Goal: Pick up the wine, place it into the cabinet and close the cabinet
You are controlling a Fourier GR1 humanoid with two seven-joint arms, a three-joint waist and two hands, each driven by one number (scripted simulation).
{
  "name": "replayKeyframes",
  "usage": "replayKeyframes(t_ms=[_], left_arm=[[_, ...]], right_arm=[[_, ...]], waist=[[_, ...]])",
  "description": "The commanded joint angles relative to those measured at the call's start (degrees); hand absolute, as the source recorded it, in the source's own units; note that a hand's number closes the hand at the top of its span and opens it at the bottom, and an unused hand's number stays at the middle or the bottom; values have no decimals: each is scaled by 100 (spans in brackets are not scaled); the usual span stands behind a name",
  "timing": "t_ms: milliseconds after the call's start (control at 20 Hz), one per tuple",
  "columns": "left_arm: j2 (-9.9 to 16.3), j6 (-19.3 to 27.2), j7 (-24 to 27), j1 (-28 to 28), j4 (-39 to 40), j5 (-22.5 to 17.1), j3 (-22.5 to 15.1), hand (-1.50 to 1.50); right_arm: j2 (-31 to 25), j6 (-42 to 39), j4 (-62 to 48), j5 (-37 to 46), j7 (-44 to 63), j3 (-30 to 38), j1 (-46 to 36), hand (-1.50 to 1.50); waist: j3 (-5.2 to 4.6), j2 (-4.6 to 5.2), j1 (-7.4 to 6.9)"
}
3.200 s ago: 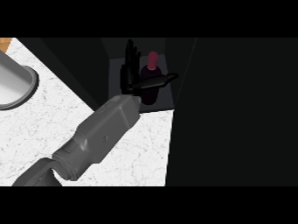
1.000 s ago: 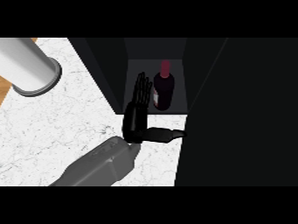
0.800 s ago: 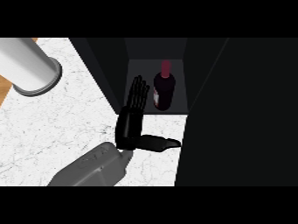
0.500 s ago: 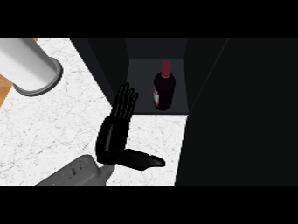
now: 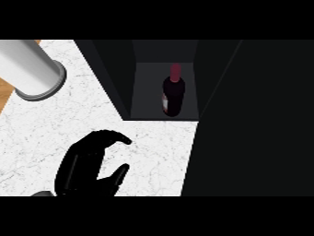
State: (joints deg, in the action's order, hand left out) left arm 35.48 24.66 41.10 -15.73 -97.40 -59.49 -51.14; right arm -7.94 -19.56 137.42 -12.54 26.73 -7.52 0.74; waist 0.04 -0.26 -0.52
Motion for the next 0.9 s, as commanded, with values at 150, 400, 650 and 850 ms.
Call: replayKeyframes(t_ms=[150, 400, 650, 850], left_arm=[[778, -736, 221, 951, -531, -61, 422, 150], [1578, -1236, 372, 1667, -799, -269, 1005, 150], [1995, -1612, 717, 2465, -1136, -442, 1390, -150], [2433, -2551, 919, 2794, -736, -1003, 2150, -150]], right_arm=[[55, -111, 721, -768, 671, -753, 385, 150], [317, 99, 913, -330, 953, -1723, 289, 150], [782, 696, 595, 382, 1498, -3131, -358, 150], [788, 1278, 245, 887, 1702, -3960, -816, 150]], waist=[[-8, 2, 22], [-11, -11, -8], [-17, -34, -81], [-32, -55, -111]])
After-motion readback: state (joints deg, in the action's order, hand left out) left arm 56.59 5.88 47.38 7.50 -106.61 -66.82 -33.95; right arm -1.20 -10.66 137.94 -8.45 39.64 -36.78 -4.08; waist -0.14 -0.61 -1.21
